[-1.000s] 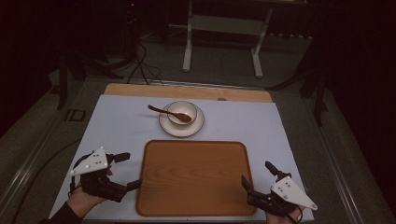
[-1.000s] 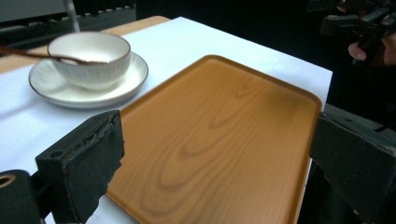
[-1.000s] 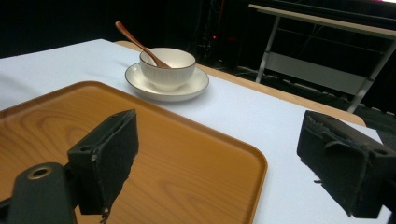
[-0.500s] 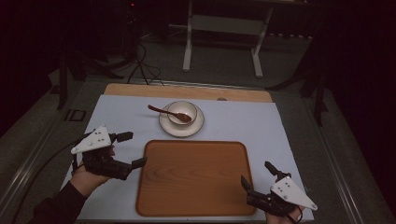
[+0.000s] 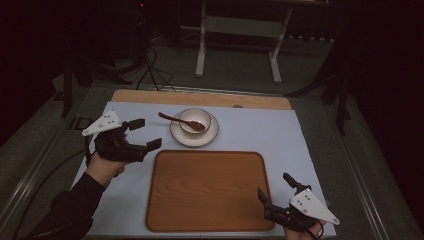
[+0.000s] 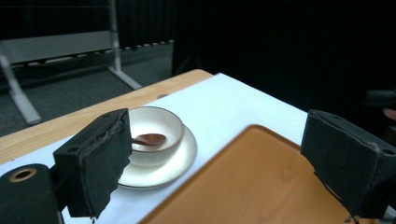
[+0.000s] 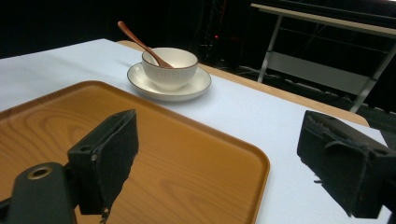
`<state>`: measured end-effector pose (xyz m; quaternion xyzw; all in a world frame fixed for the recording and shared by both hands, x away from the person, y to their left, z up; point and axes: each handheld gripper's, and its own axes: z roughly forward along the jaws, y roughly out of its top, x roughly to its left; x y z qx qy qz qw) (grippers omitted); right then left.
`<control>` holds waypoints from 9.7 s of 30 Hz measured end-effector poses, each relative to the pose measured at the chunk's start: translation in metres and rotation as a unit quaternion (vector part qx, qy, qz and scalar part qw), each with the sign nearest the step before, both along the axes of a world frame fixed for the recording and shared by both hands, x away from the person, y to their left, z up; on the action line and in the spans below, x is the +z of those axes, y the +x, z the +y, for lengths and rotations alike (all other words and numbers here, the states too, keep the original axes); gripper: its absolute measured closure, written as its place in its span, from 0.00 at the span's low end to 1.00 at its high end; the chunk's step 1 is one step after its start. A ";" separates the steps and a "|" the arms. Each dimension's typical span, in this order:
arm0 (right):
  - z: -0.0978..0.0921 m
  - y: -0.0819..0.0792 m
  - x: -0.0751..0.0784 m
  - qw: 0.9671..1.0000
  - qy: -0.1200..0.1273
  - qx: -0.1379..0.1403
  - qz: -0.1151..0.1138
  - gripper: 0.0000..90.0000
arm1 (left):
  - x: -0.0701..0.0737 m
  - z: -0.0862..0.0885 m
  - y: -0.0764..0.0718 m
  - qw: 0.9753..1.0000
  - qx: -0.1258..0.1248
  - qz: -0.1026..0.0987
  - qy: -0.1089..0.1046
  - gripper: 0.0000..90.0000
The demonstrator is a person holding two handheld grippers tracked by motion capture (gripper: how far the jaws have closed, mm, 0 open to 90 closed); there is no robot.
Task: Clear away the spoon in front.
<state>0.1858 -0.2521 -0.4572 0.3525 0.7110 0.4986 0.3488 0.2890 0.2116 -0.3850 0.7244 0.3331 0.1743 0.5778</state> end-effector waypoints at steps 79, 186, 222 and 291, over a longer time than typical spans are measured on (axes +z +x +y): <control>-0.002 0.002 -0.001 1.000 0.011 0.012 0.018 0.14 | -0.141 -0.029 0.135 0.884 0.241 0.213 -0.338 0.75; 0.005 0.002 -0.001 1.000 0.001 0.010 0.016 0.15 | 0.025 0.002 0.034 0.983 -0.044 0.175 -0.018 0.93; 0.007 0.004 -0.003 1.000 -0.010 0.024 0.015 0.14 | -0.042 -0.078 0.016 0.940 -0.136 0.297 0.100 0.93; 0.008 0.004 -0.004 0.999 -0.008 0.045 0.029 0.14 | -0.137 -0.096 0.052 0.926 0.025 0.347 0.148 0.70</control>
